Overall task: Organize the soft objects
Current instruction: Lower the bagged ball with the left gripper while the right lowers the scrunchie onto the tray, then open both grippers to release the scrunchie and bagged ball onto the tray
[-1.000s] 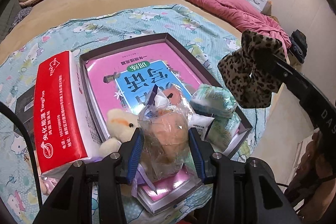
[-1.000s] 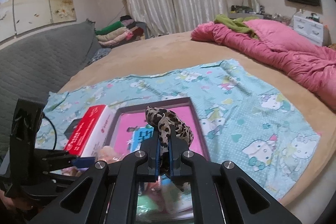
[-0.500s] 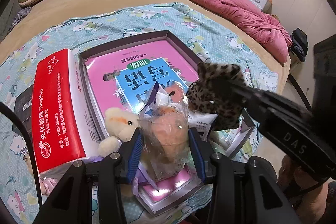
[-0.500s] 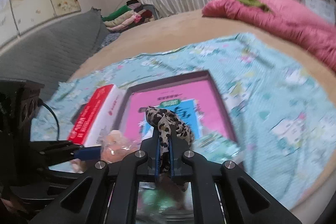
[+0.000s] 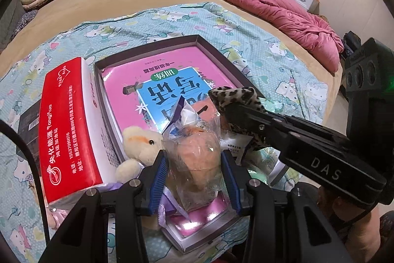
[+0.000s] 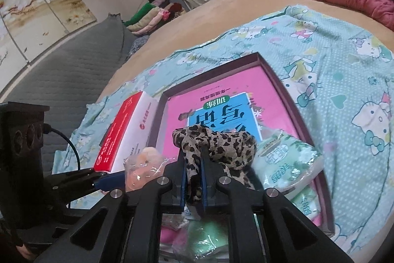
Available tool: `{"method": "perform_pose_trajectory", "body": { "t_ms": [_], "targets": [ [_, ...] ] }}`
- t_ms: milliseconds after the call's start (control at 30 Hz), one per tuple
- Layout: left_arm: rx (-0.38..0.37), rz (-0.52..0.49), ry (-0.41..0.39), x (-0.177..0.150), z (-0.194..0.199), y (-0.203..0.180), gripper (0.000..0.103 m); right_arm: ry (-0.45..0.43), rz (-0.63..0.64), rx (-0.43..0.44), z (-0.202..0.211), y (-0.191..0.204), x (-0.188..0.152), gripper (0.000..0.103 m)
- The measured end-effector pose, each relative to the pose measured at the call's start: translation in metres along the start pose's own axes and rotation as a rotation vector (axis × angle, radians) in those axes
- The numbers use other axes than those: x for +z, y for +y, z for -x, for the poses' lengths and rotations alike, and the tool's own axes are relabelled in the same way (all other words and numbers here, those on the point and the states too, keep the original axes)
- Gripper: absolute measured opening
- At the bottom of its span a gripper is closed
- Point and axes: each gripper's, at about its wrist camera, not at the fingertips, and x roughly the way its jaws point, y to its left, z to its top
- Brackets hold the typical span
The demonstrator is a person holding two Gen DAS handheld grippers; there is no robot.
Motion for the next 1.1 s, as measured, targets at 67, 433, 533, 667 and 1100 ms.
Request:
{"method": "perform_pose_trajectory", "body": {
  "t_ms": [67, 433, 533, 667, 1100],
  "targets": [
    [0.000, 0.000, 0.002, 0.000, 0.000, 0.000, 0.044, 0.003, 0.000, 0.000, 0.000, 0.000, 0.000, 0.015],
    [0.001, 0.000, 0.007, 0.001, -0.002, 0.001, 0.044, -0.005, 0.006, -0.008, 0.002, 0.001, 0.002, 0.033],
    [0.002, -0.002, 0.006, 0.000, -0.002, 0.000, 0.044, -0.007, 0.017, -0.017, 0.004, 0.004, 0.002, 0.035],
    [-0.012, 0.011, 0.004, 0.001, -0.001, 0.002, 0.045, -0.017, 0.027, -0.020, 0.007, 0.007, 0.002, 0.044],
    [-0.029, 0.019, -0.003, 0.001, 0.004, 0.003, 0.048, -0.084, 0.008, -0.051, 0.026, 0.008, 0.005, 0.059]
  ]
}}
